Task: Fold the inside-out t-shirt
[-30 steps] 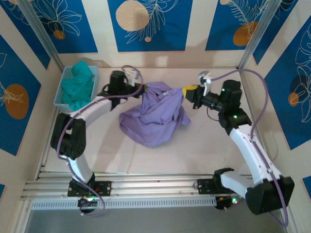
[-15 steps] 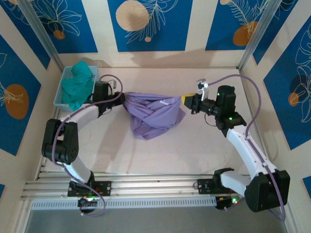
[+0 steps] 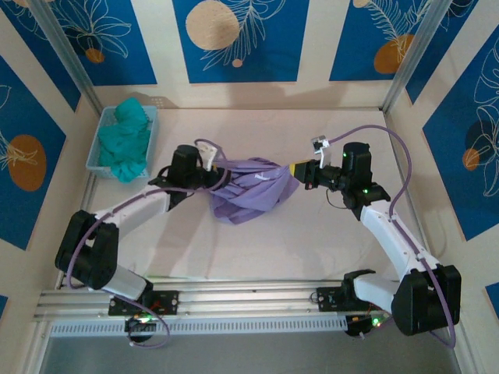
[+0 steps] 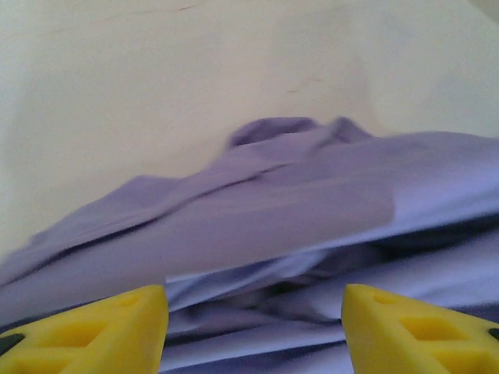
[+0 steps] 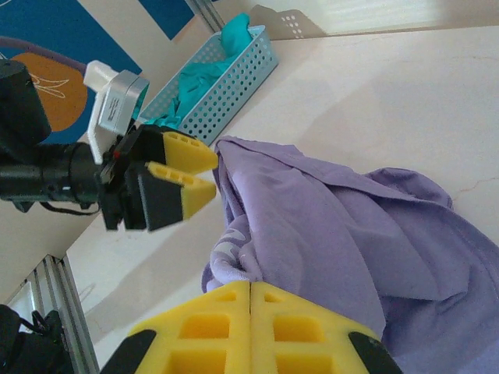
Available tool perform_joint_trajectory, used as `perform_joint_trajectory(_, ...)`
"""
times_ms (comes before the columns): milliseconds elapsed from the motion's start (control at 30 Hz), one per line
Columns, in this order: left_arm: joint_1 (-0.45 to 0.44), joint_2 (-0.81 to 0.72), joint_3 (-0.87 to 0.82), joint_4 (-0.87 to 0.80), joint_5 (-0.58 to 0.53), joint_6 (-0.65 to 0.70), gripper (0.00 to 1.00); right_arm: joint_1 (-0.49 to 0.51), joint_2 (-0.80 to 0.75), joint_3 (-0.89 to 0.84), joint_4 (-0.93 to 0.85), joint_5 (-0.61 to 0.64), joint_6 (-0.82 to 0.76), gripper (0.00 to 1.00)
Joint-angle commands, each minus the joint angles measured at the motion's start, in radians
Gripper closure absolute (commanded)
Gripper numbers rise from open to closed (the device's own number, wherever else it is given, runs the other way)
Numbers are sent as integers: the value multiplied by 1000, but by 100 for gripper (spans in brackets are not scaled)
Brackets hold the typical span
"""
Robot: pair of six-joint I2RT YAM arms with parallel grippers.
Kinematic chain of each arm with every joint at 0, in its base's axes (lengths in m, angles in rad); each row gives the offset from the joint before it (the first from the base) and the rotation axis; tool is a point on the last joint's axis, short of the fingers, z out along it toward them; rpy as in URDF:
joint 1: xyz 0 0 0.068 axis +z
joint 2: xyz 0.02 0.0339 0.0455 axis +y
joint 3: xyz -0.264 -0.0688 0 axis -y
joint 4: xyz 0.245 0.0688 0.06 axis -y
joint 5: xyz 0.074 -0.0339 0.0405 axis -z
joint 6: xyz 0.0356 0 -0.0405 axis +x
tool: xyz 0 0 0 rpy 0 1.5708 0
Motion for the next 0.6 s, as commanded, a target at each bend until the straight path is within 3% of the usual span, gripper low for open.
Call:
perform_joint_trajectory(0,-40,-3,-5,56,129,125,41,2,6,10,-22,-16,1,100)
perform_joint_trajectory(100,-56,22,9,56,194,146,44,2,7,10,-21,-11,0,100)
perform_joint_trajectory(400,-64,169,118,7,236,173,53,1,10,9,-7,-16,6,100)
perform_joint_trajectory(500,-63,194,179,7,288,140,81,-1,18,11,-10,0,7,100)
perform_joint_trajectory(567,-63,154,207,2,308,106,92,-6,18,25,-38,40,4,100)
